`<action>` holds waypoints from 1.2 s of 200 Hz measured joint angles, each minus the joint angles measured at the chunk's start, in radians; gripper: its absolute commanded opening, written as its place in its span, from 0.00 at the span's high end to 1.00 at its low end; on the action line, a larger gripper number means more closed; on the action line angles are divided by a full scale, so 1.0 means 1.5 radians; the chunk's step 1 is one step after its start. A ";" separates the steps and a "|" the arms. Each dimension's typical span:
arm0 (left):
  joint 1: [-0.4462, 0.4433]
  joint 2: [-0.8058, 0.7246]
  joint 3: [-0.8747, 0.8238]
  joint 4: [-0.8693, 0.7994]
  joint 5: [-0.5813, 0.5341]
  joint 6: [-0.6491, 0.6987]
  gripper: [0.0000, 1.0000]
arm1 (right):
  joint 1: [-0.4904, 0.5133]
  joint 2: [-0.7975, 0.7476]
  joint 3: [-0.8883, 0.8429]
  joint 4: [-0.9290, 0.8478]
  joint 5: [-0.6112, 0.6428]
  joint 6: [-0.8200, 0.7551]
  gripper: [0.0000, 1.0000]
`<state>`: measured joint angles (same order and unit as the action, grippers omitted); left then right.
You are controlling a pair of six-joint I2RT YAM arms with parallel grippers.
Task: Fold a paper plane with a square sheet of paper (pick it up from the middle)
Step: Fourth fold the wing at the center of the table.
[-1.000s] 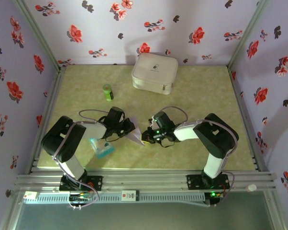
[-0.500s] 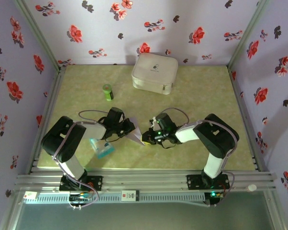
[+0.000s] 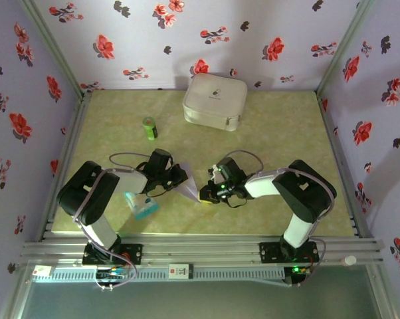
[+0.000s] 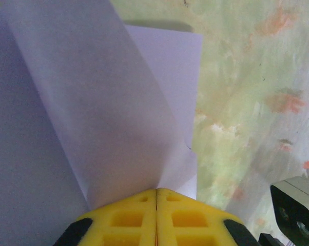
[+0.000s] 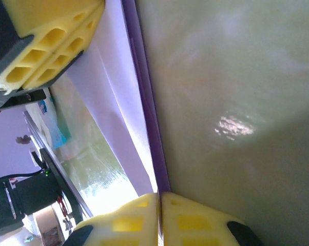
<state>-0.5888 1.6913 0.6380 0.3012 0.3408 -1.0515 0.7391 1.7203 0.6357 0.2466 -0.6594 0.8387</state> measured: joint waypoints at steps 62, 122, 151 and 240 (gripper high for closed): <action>0.000 0.000 -0.003 0.006 0.000 -0.005 0.92 | 0.006 -0.003 0.017 -0.055 0.001 -0.034 0.92; 0.000 0.000 -0.007 0.013 0.002 -0.008 0.92 | 0.013 -0.003 0.038 -0.116 0.002 -0.070 0.90; 0.000 0.000 -0.007 0.014 0.002 -0.008 0.92 | 0.014 -0.004 0.042 -0.129 0.003 -0.079 0.91; 0.000 0.000 -0.009 0.017 0.002 -0.008 0.92 | 0.021 -0.004 0.067 -0.195 0.015 -0.123 0.90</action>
<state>-0.5888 1.6913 0.6250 0.3271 0.3439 -1.0637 0.7708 1.7142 0.7364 -0.0452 -0.6369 0.6548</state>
